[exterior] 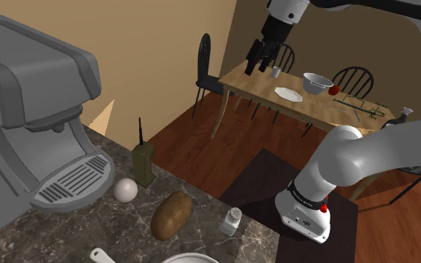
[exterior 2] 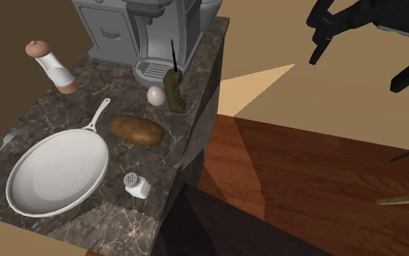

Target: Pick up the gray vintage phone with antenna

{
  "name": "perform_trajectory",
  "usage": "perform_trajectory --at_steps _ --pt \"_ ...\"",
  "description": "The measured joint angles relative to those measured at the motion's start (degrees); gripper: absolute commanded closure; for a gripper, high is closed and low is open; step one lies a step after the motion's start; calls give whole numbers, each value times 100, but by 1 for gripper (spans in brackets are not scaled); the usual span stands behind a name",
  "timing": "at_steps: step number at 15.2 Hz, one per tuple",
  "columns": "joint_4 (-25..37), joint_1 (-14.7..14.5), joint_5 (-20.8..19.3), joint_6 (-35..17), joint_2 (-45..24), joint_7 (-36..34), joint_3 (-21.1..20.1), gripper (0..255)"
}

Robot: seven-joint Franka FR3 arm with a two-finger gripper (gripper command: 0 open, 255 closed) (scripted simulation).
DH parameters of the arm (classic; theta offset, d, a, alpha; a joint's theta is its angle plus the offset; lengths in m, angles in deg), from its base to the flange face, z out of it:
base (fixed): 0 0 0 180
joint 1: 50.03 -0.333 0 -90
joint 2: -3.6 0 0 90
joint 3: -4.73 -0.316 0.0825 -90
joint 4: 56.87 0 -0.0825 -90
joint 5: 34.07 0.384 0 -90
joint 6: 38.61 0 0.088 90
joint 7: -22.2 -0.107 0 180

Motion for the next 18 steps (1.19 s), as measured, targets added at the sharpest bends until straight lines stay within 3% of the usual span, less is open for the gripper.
perform_trajectory --at_steps 7,18 --pt "-272 -155 299 -439 -196 -636 -536 0" --pt "-134 -426 748 -1590 -1481 -2175 -1851 0"
